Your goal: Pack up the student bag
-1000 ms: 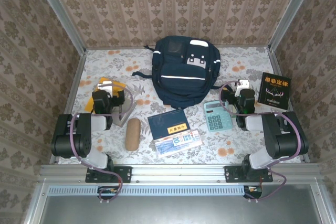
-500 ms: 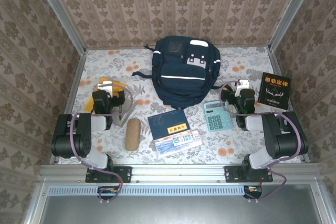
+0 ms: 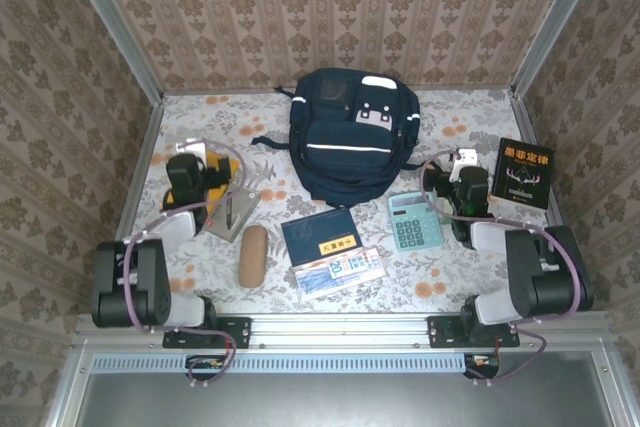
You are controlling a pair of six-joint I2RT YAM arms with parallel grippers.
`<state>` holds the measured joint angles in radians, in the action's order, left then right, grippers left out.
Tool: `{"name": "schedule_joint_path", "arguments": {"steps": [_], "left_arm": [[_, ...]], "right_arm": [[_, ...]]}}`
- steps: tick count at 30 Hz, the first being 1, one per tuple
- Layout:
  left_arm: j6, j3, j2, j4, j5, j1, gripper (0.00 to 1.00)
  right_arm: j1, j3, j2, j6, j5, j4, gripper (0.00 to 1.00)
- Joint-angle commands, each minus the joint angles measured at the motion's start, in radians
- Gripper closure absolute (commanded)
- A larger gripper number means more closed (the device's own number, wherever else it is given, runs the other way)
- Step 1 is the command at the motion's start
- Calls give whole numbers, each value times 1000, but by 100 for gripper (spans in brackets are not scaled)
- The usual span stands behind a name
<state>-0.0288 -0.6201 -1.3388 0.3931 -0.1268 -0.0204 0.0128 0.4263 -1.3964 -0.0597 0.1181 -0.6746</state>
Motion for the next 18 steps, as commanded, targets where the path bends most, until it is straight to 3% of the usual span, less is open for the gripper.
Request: {"name": "schedule_joint_path", "arguments": {"steps": [1,3,5,10,18], "left_arm": [[-181,-205,109,-411,-50,28,0],[-274,-336,116,-602,-21,41,0],[-296,-427,109,-720,52,50,0],[-353,-506,81,-806,180,27,0],[-446,-528,-35,-852,141,-247,8]], "right_arm": [[-5,83,133,-102,130,176,0],[-11,132,188,-226,197,286,0],[-14,187,227,-277,186,394,0],[-19,295,266,-353,127,574,0],[-15,364,242,-384,-56,685,0]]}}
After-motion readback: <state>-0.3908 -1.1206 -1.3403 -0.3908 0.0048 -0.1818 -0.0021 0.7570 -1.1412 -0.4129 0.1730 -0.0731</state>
